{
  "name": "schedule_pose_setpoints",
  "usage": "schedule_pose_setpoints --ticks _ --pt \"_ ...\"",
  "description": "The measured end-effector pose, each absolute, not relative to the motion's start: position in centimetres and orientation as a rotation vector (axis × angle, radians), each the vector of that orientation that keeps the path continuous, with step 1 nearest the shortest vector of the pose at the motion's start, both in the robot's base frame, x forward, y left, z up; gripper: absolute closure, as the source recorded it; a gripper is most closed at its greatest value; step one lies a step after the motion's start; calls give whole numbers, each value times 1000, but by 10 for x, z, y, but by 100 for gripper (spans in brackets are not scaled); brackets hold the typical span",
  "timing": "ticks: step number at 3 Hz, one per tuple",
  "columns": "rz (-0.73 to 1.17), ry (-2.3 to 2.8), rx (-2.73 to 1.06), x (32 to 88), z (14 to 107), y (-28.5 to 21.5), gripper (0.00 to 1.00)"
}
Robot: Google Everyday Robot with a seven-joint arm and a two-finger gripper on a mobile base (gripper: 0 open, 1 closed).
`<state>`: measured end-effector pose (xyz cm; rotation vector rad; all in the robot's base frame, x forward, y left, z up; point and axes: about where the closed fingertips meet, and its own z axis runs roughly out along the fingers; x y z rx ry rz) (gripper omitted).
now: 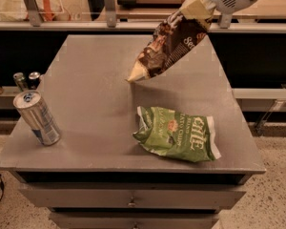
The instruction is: Move brown chip bag near green jalapeno chip bag
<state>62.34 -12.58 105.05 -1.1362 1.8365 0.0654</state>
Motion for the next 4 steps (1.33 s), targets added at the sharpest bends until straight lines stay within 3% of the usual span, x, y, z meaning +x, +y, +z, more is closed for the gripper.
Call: schedule_pose_setpoints --ticks 4 --pt "140 2062 -1040 586 968 -120 100"
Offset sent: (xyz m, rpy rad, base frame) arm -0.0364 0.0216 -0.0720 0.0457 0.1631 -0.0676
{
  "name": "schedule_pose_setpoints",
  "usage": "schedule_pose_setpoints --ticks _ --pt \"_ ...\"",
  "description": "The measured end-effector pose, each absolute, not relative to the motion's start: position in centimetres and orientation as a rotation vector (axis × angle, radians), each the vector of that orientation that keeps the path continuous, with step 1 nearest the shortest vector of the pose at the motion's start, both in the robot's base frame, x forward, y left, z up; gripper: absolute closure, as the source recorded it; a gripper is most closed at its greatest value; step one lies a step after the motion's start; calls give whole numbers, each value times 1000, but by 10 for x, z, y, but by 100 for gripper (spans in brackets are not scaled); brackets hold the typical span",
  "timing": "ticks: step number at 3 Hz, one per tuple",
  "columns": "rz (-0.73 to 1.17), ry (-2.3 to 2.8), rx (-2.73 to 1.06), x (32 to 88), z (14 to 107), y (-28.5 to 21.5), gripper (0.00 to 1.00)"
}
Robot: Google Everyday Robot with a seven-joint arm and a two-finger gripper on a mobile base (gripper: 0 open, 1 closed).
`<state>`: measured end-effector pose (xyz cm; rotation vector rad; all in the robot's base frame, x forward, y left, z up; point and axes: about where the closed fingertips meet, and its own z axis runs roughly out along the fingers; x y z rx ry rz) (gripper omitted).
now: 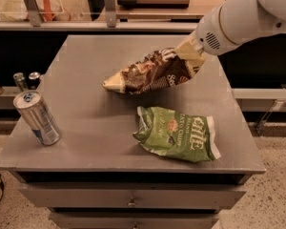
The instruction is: Move brown chip bag near green jalapeno chip bag
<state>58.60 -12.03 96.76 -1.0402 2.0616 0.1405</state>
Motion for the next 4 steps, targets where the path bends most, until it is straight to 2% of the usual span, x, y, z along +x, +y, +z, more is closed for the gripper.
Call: schedule_pose_setpoints --ticks 1,2,4 --pt "103 2126 -1000 583 954 -138 100" --pt "83 2182 -976 581 946 -153 82" --pt "48 2221 -980 583 944 -167 36"
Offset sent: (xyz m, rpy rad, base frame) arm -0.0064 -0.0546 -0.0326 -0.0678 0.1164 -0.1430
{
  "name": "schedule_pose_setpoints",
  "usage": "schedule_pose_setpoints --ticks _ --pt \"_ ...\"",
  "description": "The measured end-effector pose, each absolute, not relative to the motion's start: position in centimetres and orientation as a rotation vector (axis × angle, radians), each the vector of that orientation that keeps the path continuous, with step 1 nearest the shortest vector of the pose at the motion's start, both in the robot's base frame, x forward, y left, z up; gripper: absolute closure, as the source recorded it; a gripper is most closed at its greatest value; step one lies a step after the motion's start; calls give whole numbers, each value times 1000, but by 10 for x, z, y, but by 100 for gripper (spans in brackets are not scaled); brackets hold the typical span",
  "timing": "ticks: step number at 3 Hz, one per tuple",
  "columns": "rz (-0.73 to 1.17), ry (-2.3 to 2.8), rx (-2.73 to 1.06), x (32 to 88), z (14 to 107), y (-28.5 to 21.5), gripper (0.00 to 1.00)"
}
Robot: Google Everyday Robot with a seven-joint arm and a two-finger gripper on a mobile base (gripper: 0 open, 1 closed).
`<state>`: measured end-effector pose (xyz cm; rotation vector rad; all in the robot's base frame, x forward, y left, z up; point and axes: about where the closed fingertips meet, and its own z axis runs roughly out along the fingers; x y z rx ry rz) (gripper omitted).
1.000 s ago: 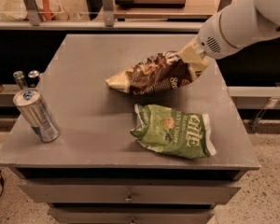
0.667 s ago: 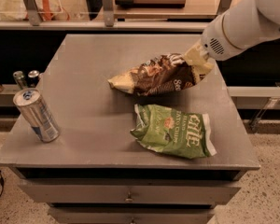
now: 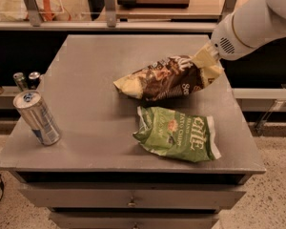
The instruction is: Move brown chip bag near green jalapeno chip bag
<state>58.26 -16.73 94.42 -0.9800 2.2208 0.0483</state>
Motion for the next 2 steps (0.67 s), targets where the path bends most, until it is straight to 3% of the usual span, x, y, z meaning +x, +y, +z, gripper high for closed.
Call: schedule_pose_setpoints --ticks 1,2 --pt "45 2222 -999 585 945 -170 13" --pt "38 2218 -1027 590 950 -172 0"
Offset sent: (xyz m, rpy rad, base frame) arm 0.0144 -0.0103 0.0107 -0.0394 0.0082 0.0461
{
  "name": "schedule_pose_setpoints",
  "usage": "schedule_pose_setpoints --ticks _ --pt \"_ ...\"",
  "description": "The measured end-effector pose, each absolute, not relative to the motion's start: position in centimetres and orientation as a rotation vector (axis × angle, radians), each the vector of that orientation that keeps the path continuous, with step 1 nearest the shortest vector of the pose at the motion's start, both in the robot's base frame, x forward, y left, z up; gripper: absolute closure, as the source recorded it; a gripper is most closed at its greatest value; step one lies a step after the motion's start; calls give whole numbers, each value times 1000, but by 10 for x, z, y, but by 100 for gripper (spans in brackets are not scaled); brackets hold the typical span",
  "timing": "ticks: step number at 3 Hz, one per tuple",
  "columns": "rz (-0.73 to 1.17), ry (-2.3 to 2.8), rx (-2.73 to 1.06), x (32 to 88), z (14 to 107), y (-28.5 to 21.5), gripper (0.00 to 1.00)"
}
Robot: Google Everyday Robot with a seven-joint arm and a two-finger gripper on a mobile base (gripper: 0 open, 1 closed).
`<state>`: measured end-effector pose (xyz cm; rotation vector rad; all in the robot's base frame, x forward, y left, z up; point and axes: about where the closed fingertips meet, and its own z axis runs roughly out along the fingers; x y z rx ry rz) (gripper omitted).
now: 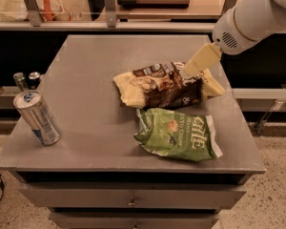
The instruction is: Move brown chip bag near green jalapeno chip bag
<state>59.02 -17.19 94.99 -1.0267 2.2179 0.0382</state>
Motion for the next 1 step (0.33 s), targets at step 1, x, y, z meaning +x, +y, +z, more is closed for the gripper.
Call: schedule_pose_setpoints --ticks 1 --pt "39 2211 -1054 593 954 -174 0"
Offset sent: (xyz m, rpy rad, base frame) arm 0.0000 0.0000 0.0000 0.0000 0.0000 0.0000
